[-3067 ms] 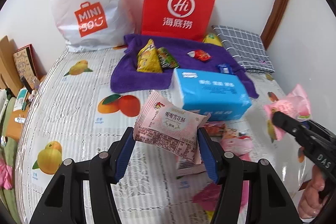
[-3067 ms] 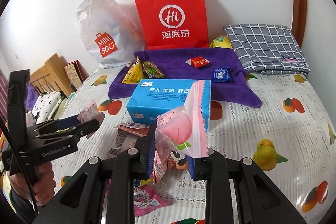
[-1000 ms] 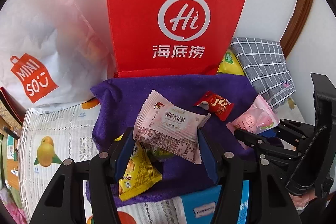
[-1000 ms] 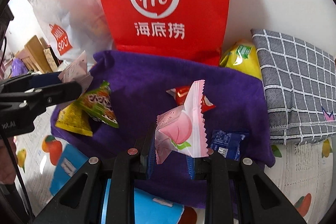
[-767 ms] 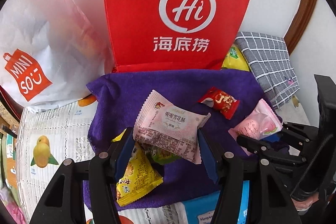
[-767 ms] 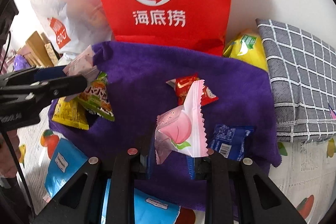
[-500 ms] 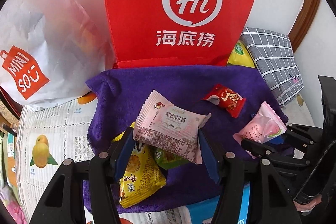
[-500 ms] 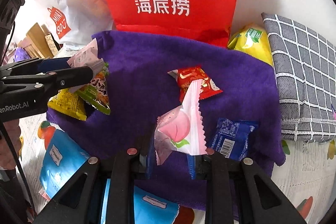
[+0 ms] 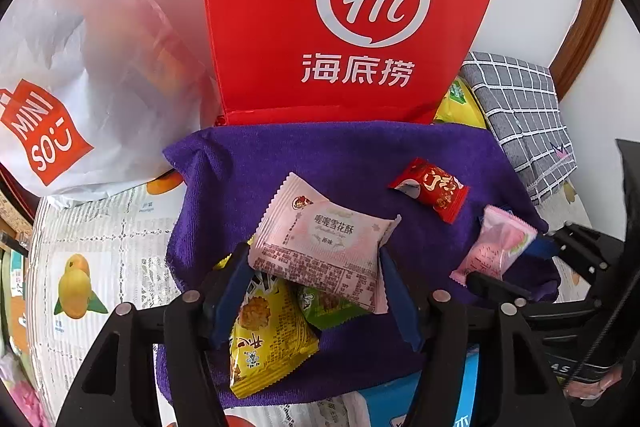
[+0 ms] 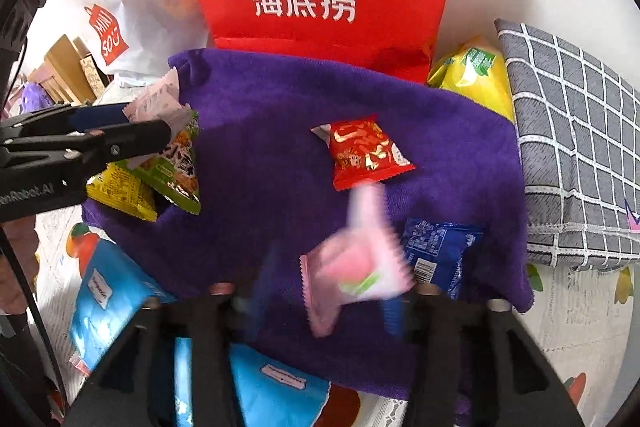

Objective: Organize snacks
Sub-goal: 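Open both grippers to drop the pink packets onto the purple towel, then withdraw both grippers from the towel toward the snacks beside the tissue pack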

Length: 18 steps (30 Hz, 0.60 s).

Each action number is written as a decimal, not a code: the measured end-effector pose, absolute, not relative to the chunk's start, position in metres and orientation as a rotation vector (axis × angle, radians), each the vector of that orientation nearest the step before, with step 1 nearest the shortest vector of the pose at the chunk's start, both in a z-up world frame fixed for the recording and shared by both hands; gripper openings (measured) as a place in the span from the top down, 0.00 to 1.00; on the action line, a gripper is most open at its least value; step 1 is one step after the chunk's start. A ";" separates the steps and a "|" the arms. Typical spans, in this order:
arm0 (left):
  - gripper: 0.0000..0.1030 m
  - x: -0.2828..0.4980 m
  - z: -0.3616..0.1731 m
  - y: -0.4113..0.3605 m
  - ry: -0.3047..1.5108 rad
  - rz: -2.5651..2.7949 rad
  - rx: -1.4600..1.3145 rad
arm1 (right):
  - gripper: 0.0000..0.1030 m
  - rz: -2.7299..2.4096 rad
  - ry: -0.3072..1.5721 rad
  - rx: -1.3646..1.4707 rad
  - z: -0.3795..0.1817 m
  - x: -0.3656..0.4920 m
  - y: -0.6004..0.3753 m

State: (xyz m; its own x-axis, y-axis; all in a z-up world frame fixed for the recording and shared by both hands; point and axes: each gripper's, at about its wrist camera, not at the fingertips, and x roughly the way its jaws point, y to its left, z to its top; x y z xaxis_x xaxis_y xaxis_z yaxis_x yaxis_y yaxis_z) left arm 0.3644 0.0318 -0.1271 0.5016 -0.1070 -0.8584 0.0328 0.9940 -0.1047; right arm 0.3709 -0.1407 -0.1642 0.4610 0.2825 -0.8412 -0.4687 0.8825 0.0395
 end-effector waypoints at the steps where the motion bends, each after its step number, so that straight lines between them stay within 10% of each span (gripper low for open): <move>1: 0.37 0.364 -0.127 0.032 1.045 -0.085 -0.083 | 0.41 0.462 0.979 -0.210 -0.162 0.370 -0.141; 18: 0.21 0.334 -0.090 0.044 1.007 -0.053 -0.120 | 0.36 0.410 0.849 -0.153 -0.106 0.336 -0.162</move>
